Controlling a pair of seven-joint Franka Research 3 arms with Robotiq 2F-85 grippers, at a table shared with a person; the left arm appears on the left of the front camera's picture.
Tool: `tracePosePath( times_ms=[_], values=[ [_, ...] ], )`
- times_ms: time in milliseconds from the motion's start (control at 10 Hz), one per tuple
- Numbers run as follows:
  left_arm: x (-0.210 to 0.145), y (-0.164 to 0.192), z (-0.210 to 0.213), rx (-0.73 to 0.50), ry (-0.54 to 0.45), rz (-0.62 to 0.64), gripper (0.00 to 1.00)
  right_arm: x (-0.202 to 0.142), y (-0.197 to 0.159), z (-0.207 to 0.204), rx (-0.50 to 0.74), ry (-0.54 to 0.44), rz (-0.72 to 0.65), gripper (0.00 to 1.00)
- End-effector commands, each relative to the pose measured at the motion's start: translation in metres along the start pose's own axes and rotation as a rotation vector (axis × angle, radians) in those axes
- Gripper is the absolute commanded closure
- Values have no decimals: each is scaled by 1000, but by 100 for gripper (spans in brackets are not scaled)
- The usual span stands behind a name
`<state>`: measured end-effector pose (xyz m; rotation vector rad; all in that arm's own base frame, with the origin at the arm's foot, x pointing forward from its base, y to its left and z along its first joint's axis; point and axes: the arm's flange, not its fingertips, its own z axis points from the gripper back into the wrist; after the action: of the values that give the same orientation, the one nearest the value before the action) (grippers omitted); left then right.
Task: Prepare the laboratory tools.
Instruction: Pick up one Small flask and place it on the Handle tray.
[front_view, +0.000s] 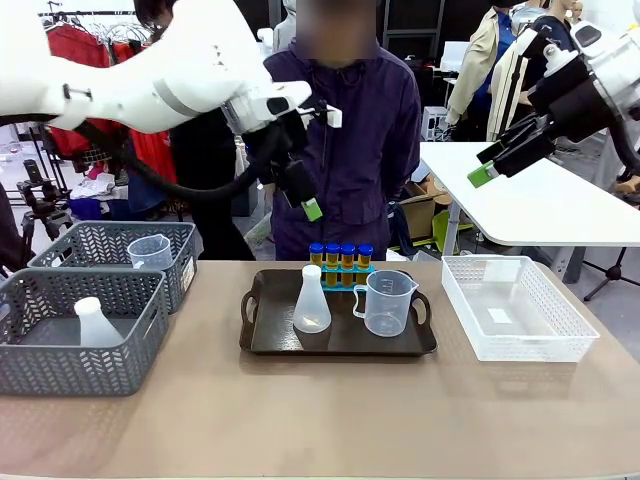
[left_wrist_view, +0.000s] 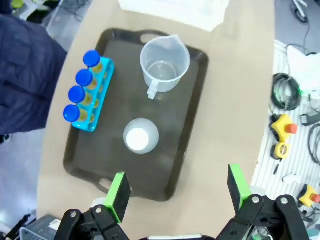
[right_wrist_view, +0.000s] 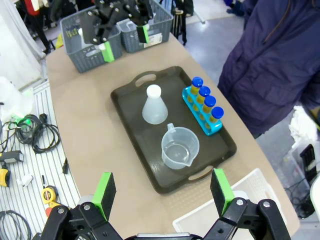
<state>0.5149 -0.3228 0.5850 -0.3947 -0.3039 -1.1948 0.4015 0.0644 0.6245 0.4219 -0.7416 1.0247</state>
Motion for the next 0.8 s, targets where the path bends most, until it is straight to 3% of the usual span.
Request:
tracePosePath(
  times_ms=[0, 400, 700],
  values=[
    [-35, -18, 14, 2, -51, -53, 0, 1, 0, 0, 3, -10, 3, 0],
    [-56, -57, 52, 180, -120, -90, 0, 1, 0, 0, 3, -10, 3, 0],
    [-64, -50, 64, 214, -161, -82, 0, 1, 0, 0, 3, -10, 3, 0]
  ],
)
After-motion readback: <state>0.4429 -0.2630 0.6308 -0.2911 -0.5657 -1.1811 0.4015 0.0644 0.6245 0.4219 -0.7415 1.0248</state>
